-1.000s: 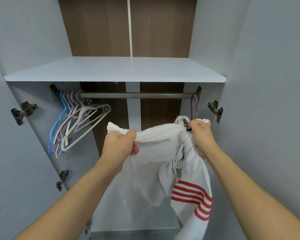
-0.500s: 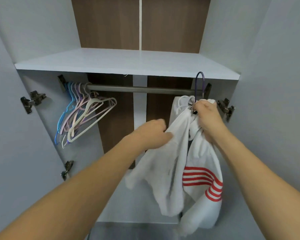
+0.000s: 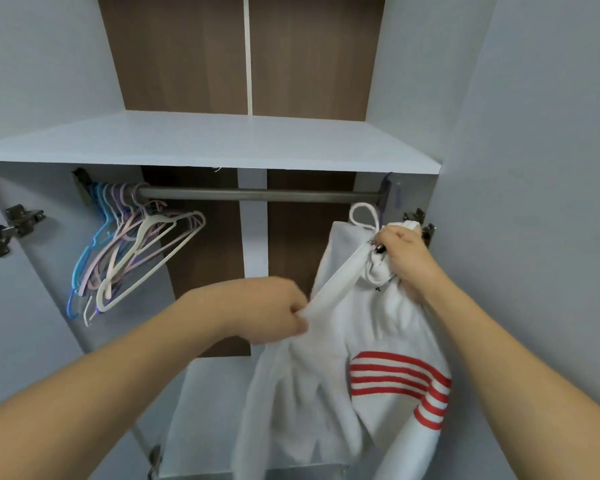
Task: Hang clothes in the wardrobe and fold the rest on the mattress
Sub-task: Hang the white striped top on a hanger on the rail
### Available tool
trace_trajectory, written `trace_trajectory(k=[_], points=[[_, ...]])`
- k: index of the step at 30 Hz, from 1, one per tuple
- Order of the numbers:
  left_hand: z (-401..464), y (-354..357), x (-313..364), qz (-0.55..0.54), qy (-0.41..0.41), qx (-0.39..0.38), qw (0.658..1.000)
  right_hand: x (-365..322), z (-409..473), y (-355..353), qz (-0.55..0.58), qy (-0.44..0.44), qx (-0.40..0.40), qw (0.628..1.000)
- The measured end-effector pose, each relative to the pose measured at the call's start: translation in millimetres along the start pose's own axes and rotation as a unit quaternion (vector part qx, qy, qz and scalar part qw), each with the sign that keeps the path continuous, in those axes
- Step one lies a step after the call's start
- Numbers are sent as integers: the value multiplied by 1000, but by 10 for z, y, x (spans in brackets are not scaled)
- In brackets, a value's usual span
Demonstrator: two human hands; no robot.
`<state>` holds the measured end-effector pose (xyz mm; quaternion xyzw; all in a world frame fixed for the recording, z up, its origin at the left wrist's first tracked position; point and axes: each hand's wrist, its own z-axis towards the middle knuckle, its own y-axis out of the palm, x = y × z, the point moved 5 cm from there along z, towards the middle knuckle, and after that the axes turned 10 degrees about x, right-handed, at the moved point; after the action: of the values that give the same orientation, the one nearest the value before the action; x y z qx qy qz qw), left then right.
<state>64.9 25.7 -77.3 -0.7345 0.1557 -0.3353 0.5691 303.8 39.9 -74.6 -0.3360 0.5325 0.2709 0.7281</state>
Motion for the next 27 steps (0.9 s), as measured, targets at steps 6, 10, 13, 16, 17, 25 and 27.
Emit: trace_trajectory(k=[6, 10, 13, 16, 17, 25, 27], points=[[408, -75, 111, -87, -9, 87, 992, -206, -189, 225, 19, -64, -107, 992], [630, -16, 201, -155, 9, 181, 971, -272, -285, 261, -37, -113, -157, 980], [487, 8, 89, -107, 24, 154, 982, -209, -244, 197, -69, -118, -150, 979], [235, 35, 8, -41, 42, 128, 990, -160, -239, 199, -67, -96, -145, 982], [159, 47, -6, -24, 43, 126, 991, -162, -251, 222, -69, -94, -148, 982], [359, -68, -304, -89, 31, 90, 991, -300, -442, 261, -18, -86, -145, 985], [549, -284, -544, -142, -1, 239, 961, -390, -559, 265, -30, -115, -173, 978]])
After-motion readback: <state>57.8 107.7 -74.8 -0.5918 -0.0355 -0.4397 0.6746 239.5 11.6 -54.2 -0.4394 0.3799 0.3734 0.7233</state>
